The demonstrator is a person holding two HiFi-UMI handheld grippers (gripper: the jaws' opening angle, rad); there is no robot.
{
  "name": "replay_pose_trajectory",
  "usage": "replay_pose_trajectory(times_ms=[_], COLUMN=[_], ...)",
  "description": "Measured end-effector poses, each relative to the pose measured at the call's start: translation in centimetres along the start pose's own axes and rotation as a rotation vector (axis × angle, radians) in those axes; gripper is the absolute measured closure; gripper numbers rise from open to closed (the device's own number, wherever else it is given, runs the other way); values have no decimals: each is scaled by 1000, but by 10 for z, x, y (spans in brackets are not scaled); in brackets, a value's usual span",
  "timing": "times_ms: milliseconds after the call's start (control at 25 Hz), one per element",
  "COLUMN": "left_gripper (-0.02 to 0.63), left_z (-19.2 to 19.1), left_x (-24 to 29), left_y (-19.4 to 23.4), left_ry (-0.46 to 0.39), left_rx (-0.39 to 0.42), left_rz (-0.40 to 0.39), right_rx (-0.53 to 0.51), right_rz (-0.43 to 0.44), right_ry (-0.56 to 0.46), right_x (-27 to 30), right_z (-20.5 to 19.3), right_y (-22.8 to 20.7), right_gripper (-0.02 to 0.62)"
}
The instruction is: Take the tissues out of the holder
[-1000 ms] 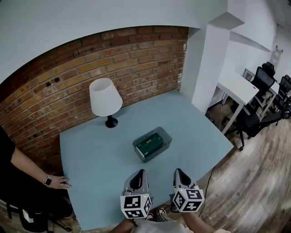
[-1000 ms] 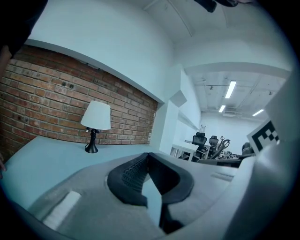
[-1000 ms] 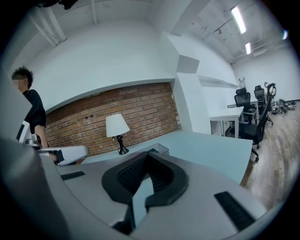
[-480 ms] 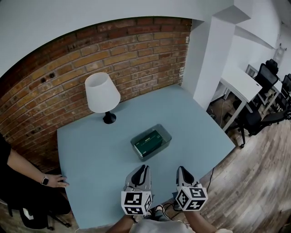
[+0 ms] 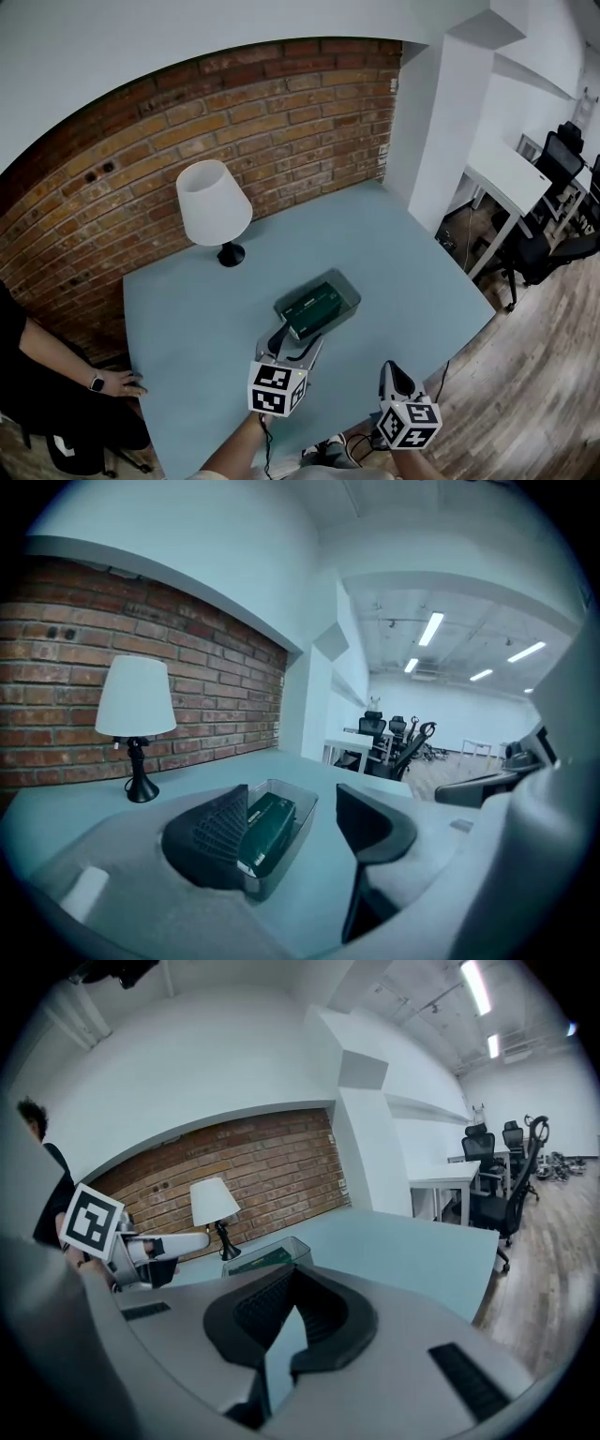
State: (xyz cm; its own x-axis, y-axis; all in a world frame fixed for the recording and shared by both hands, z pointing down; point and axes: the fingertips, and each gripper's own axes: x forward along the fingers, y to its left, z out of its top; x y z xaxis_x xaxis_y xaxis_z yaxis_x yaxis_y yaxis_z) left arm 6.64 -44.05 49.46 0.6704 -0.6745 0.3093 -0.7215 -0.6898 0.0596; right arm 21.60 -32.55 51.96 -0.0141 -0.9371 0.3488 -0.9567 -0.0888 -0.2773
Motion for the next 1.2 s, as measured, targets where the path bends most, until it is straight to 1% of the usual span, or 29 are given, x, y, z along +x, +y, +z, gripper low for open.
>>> replay_pose_trajectory(times_ms=[120,360,440,560,680,920,1200], left_gripper=[304,302,302,302,302,294,287], left_z=[-9,-35,-45,-60,-71,-87,-102], left_x=[29,80,94,109,115,125,134], left_y=[13,36,41,43,39,40,51], left_ry=[89,308,379,466,559,689,833], left_rx=[55,138,180,250,276,297,341], left_rz=[-40,-126,-147,-178,-202,-213,-189], right_rx=[10,38,48,60,58,59,64], right_rz=[-13,-46,-57,-66,-63,-44,-29], right_ry=[18,52,62,72,81,89,90], right_x=[4,12,15,20,25,35,45], right_z=[-6,-19,-24,-30,-30,-33,-29], right_y=[-11,-35,-42,-49,-51,-46,-44], right_gripper=[591,591,591,591,591,591,591])
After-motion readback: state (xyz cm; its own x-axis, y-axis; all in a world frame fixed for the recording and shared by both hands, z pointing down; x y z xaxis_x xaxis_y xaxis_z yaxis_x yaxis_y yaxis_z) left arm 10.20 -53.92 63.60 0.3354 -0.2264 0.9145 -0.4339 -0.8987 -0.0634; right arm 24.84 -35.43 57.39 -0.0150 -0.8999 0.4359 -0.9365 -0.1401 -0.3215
